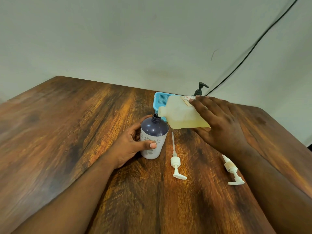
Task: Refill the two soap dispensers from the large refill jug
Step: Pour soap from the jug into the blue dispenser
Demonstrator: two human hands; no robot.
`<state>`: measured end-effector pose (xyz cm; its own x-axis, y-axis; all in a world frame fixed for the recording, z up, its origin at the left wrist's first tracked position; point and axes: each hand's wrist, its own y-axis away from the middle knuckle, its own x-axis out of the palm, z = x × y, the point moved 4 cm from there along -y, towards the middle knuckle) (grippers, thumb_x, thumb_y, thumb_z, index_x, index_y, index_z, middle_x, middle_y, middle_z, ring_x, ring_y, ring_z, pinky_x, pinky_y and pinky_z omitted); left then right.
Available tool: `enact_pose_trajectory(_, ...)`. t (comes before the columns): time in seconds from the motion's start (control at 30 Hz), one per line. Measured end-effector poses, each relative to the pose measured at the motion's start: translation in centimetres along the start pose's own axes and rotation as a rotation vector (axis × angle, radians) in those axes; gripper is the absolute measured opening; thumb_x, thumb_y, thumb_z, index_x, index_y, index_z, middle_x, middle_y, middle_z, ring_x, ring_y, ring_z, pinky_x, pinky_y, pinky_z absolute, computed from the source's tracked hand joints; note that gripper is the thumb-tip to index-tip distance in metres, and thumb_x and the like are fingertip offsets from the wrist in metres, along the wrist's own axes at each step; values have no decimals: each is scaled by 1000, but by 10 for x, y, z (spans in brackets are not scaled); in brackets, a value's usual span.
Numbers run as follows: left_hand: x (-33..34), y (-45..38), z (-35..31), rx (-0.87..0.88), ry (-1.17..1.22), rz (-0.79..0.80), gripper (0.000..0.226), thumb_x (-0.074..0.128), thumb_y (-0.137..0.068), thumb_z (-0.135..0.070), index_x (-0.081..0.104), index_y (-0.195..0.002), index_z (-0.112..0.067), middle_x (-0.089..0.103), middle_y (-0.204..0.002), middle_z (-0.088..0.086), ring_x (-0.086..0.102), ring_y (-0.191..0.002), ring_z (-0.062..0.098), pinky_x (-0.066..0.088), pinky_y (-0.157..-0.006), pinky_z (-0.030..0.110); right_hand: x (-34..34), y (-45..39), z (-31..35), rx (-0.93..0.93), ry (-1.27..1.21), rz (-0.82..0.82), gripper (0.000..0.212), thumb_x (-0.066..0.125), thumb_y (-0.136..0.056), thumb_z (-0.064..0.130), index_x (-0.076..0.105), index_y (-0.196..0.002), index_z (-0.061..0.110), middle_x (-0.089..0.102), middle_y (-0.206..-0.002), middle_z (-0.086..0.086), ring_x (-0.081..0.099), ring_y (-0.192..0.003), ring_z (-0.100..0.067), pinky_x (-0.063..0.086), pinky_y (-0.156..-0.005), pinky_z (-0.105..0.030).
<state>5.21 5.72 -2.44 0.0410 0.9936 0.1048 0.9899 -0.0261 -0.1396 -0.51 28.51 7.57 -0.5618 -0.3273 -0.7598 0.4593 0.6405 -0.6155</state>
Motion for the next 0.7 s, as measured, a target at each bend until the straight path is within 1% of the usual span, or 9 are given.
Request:
enact_pose_trajectory(0.2, 0, 0, -1, 1, -12, -2, 80, 75, -66, 1, 50, -135, -30, 69, -121, -15, 65, -112, 3, 53, -85, 18, 1, -1, -2, -2, 4, 12, 81, 77, -77, 36, 35, -145, 21, 48, -144, -12, 45, -130, -37, 37, -104, -54)
enact_pose_trajectory(0.4, 0, 0, -1, -1, -18, 2, 80, 76, -66, 1, 50, -135, -31, 69, -121, -15, 65, -112, 2, 53, -85, 17, 1, 0, -1, -1, -5, 15, 80, 76, -78, 36, 35, -145, 21, 48, -144, -12, 45, -130, -37, 38, -103, -54)
enact_pose_trajectory(0.5, -1, 0, -1, -4, -33, 15, 85, 84, -64, 1, 51, -135, -32, 69, -123, -13, 64, -114, 4, 53, -86, 18, 1, -1, -1, -4, -3, 18, 80, 75, -79, 37, 34, -146, 21, 47, -144, -12, 44, -130, -37, 40, -103, -55)
enact_pose_trajectory(0.57, -1, 0, -1, -3, -34, 15, 85, 86, -62, 0, 51, -133, -32, 69, -123, -13, 65, -113, 4, 53, -86, 18, 1, -1, -1, -8, -3, 15, 80, 75, -78, 36, 35, -145, 21, 48, -144, -12, 45, -130, -37, 40, -103, -55)
enact_pose_trajectory(0.7, 1, -1, -2, 5, -18, 1, 77, 74, -66, 2, 51, -131, -32, 71, -117, -16, 66, -109, 2, 53, -84, 17, 1, -1, -1, -3, 8, 16, 80, 75, -78, 36, 35, -145, 21, 48, -144, -12, 45, -130, -38, 37, -104, -55)
